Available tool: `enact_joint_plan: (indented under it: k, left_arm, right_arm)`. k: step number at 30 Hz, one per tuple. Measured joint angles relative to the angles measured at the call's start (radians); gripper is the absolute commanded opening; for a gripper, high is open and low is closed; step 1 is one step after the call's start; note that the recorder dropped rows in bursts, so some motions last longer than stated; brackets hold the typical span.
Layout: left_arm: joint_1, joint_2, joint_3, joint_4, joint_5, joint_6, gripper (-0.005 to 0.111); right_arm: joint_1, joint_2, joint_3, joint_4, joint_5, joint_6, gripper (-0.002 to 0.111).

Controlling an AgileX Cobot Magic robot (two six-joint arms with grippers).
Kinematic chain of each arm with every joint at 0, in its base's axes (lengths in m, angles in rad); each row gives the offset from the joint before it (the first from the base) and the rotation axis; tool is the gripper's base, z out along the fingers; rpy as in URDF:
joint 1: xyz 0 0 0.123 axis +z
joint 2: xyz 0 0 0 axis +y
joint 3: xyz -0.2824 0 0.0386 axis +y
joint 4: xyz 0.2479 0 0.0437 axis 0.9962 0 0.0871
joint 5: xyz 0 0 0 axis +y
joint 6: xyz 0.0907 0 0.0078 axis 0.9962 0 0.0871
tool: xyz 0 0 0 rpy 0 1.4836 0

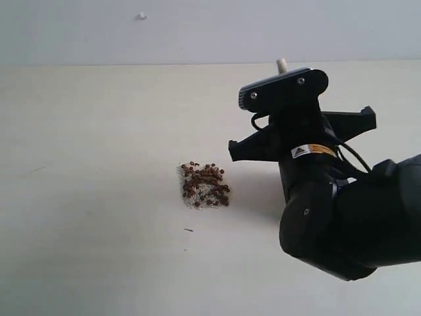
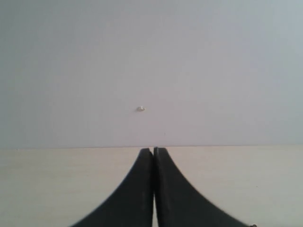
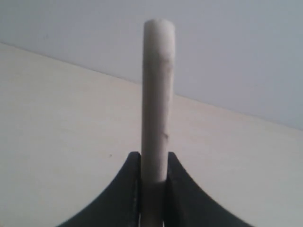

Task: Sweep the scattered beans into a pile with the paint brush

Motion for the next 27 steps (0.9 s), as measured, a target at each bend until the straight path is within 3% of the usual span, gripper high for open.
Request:
enact_joint_plan:
  k: [6,15,20,27]
  left_arm:
    - [0.0,0.0,0.0,0.0,0.0,0.0,0.0]
    - [0.0,0.0,0.0,0.0,0.0,0.0,0.0]
    - [0.0,0.0,0.0,0.0,0.0,0.0,0.0]
    - [0.0,0.0,0.0,0.0,0.0,0.0,0.0]
  right_arm:
    - [0.0,0.054,-0.029,-0.14,0.106,0.193,0.0]
    - [0.0,0.1,-0.186,-0.184,0.237,0.234,0.0]
    - [0.0,0.095,-0.204,-0.154,0.222,0.221,0.0]
    - [0.0,-0.054,-0.184,-0.073,0.192,0.012,0.0]
